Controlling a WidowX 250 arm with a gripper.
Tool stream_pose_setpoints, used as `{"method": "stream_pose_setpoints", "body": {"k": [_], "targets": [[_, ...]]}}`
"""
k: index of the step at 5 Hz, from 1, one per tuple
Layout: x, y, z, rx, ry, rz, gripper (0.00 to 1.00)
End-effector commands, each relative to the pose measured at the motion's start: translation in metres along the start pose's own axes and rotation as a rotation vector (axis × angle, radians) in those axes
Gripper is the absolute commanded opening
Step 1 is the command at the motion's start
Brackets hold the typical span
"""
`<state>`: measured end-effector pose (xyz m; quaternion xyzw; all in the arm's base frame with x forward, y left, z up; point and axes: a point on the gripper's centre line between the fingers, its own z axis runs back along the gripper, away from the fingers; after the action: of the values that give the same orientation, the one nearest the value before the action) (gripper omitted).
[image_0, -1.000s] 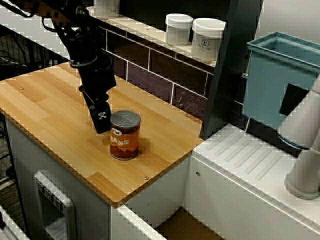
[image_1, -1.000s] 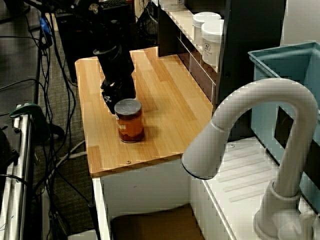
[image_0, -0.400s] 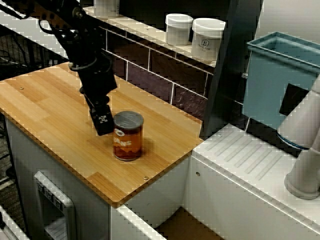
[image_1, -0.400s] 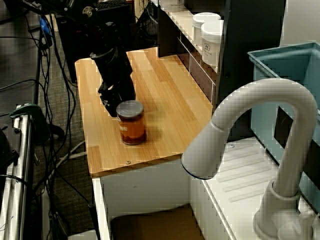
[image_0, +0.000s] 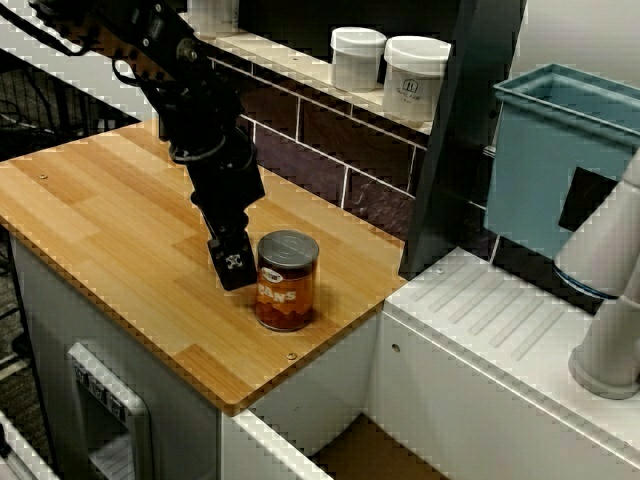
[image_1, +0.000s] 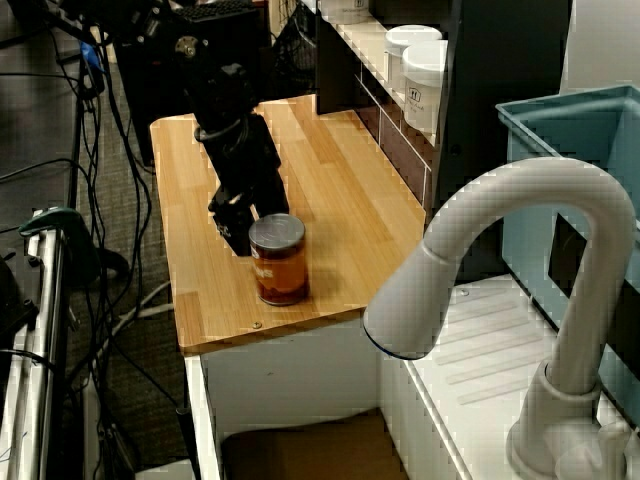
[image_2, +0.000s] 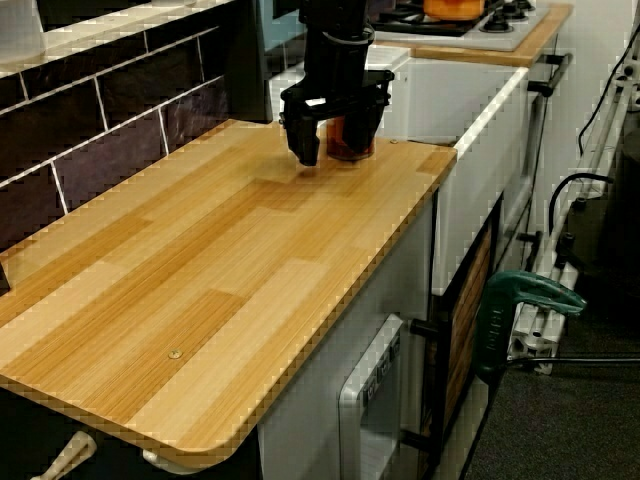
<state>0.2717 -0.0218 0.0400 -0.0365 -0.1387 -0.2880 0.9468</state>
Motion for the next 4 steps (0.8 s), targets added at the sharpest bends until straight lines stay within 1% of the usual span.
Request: {"method": "stream_pose_setpoints", "body": {"k": [1, 2, 3, 4], "targets": [[0.006, -0.013, 0.014, 0.001, -0.039, -0.024, 1.0], [0.006, -0.013, 0.016, -0.03, -0.046, -0.052, 1.0], [0.009, -0.025, 0.013, -0.062, -0.055, -0.193, 1.0], [0.013, -0.029, 0.011, -0.081, -0.075, -0.316, 1.0]]}}
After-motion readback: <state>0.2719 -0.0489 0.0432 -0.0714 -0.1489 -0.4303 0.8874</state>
